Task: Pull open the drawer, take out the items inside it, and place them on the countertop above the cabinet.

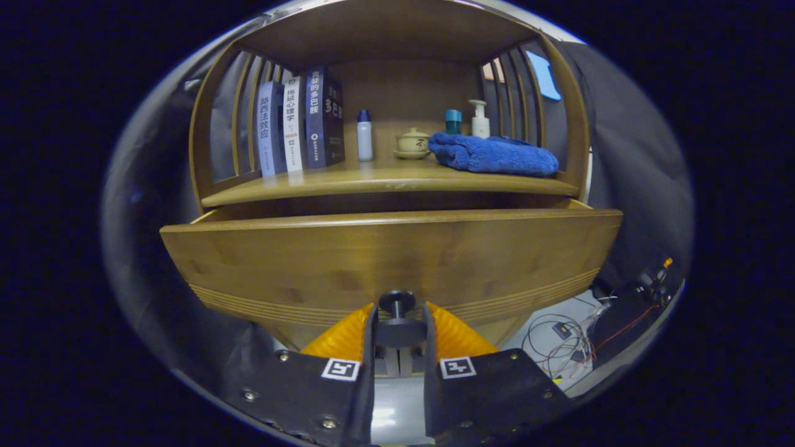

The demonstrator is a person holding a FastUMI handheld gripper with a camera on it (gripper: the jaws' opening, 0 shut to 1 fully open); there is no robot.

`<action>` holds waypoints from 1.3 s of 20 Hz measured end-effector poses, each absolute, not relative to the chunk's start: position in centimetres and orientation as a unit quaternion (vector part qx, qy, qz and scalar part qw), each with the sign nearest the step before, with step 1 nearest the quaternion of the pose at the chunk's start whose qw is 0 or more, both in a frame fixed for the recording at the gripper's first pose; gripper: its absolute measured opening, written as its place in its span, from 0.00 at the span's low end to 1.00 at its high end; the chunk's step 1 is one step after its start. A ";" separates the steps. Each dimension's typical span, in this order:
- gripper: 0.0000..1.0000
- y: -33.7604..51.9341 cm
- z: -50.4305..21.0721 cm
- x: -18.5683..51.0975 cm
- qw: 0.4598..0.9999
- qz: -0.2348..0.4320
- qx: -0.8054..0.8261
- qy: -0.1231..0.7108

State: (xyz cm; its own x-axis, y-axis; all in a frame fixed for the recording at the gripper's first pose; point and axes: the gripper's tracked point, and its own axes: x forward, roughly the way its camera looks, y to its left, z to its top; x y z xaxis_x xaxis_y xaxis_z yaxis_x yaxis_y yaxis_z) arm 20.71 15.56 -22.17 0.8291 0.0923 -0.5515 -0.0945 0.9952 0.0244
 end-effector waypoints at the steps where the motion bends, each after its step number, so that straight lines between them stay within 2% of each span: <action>1: 0.33 15.4 -22.0 19.7 0.955 0.044 -0.002 0.292; 9: 0.33 13.0 -21.3 11.5 0.948 0.000 0.003 0.319; 22: 0.33 12.4 -21.3 10.8 0.947 -0.012 0.011 0.320; 26: 0.45 13.1 -20.0 11.3 0.956 -0.003 0.025 0.294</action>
